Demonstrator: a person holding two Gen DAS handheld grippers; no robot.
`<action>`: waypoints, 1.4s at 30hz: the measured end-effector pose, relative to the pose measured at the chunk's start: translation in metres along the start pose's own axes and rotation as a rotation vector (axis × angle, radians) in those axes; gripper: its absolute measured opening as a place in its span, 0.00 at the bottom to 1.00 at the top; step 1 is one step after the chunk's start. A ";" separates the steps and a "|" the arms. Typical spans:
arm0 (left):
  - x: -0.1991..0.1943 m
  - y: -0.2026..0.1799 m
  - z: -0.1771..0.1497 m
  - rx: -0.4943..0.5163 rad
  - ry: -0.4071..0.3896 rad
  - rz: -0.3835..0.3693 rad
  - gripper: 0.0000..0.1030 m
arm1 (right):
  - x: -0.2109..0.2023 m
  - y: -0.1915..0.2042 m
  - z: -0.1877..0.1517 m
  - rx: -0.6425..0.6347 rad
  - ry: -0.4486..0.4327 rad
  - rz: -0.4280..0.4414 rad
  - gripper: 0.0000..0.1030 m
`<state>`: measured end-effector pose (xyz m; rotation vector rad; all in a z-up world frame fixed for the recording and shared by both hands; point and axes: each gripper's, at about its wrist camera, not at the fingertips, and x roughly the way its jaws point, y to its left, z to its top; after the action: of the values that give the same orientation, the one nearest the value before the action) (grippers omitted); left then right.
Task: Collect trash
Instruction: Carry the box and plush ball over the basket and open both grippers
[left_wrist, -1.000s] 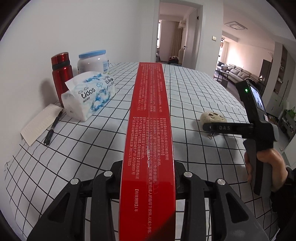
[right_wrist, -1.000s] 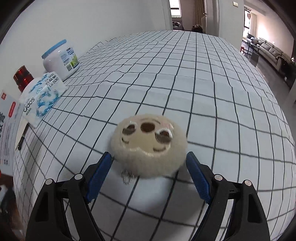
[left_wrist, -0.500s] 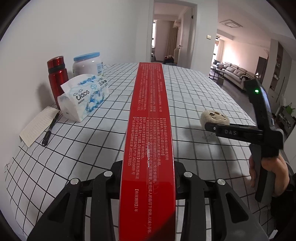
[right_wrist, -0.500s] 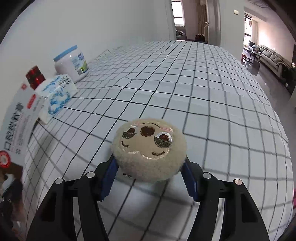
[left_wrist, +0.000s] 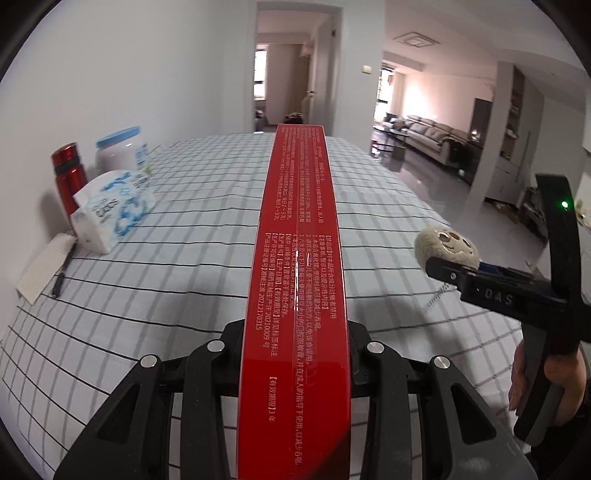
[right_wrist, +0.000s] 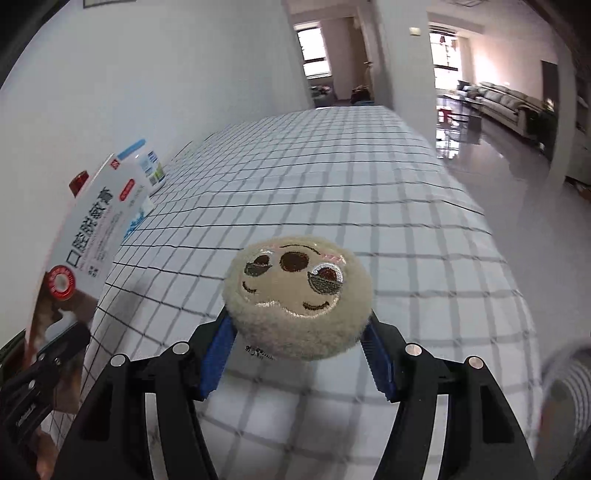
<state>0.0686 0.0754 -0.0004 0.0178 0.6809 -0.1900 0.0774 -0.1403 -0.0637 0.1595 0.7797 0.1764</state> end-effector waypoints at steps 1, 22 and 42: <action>-0.002 -0.009 -0.001 0.011 -0.001 -0.011 0.33 | -0.008 -0.006 -0.005 0.008 -0.006 -0.014 0.60; -0.008 -0.212 -0.024 0.193 0.066 -0.321 0.34 | -0.177 -0.198 -0.129 0.326 -0.146 -0.376 0.60; 0.041 -0.336 -0.067 0.381 0.257 -0.456 0.34 | -0.183 -0.255 -0.167 0.396 -0.062 -0.424 0.60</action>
<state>-0.0025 -0.2565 -0.0623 0.2569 0.8905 -0.7640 -0.1436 -0.4154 -0.1083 0.3671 0.7629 -0.3863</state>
